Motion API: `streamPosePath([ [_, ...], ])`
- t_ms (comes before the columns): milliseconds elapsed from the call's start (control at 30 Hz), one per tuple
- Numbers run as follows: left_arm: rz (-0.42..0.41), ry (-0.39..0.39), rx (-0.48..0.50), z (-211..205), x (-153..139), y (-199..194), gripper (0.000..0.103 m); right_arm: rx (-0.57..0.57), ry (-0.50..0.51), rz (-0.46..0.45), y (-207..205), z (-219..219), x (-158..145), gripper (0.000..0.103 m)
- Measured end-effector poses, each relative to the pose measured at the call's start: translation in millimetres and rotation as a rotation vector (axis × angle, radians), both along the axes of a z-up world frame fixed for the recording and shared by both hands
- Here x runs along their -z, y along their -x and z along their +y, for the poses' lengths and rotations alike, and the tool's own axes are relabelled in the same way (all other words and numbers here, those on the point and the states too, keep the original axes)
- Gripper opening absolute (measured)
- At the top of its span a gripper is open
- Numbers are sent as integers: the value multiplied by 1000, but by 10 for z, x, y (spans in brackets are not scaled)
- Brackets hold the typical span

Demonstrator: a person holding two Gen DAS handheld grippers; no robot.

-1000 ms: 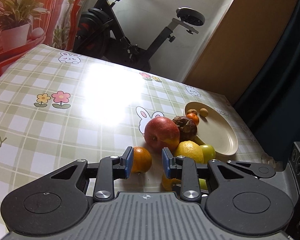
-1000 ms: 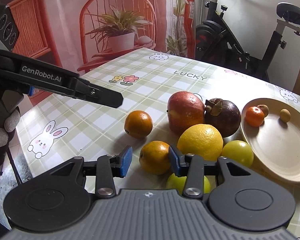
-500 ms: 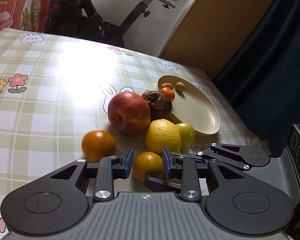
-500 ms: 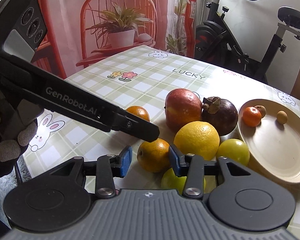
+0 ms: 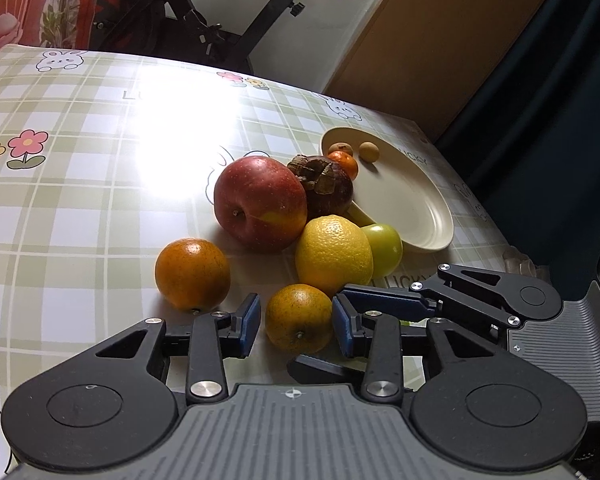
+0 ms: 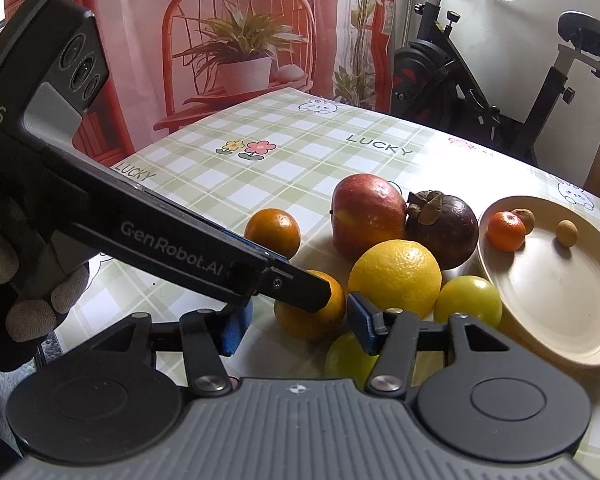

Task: Organize fruits
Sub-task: 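Close the left tool around the orange beside the lemon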

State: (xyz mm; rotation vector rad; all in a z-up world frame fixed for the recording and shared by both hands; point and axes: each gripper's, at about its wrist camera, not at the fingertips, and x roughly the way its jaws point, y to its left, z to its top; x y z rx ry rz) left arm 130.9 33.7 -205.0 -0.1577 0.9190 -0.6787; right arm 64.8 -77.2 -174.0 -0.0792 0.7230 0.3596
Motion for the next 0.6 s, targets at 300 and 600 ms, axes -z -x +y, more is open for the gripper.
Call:
streamPosePath([
  [300,20,36,-39,200,3,31,45,-26,18,14,-47,82,50,54],
  [600,43,69,-34,206,42,35,45,-10,32,9,-81,98,102,48],
])
